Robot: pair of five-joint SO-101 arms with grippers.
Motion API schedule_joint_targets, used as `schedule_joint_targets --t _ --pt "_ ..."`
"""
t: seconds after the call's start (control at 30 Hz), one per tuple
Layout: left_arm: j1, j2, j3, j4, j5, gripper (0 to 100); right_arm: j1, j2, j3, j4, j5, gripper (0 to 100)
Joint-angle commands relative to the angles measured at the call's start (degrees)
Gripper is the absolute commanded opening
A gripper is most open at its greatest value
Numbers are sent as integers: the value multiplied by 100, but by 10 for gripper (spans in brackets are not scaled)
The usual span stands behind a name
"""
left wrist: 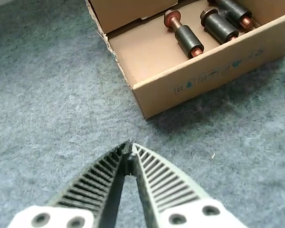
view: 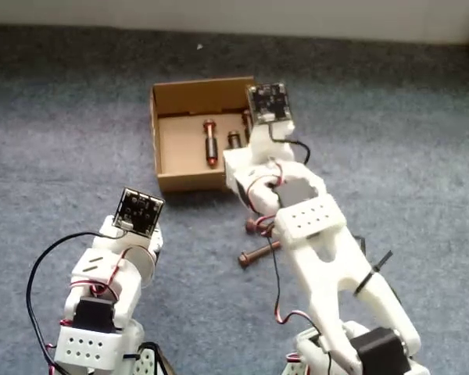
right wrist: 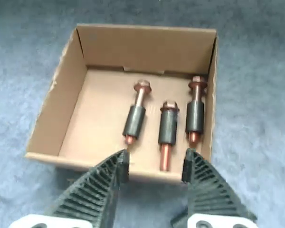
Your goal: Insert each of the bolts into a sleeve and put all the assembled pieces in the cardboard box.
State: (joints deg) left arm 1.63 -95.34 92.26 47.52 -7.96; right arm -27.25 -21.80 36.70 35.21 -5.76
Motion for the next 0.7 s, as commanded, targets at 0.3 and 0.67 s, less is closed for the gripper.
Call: schedule_joint_targets --t 0.3,0.67 --pt "-84 -48 -22 -105 -53 7 1059 716 -251 1262 -1653 166" --pt "-84 -48 -22 -105 -53 7 1763 2624 -1771 1279 -1653 166"
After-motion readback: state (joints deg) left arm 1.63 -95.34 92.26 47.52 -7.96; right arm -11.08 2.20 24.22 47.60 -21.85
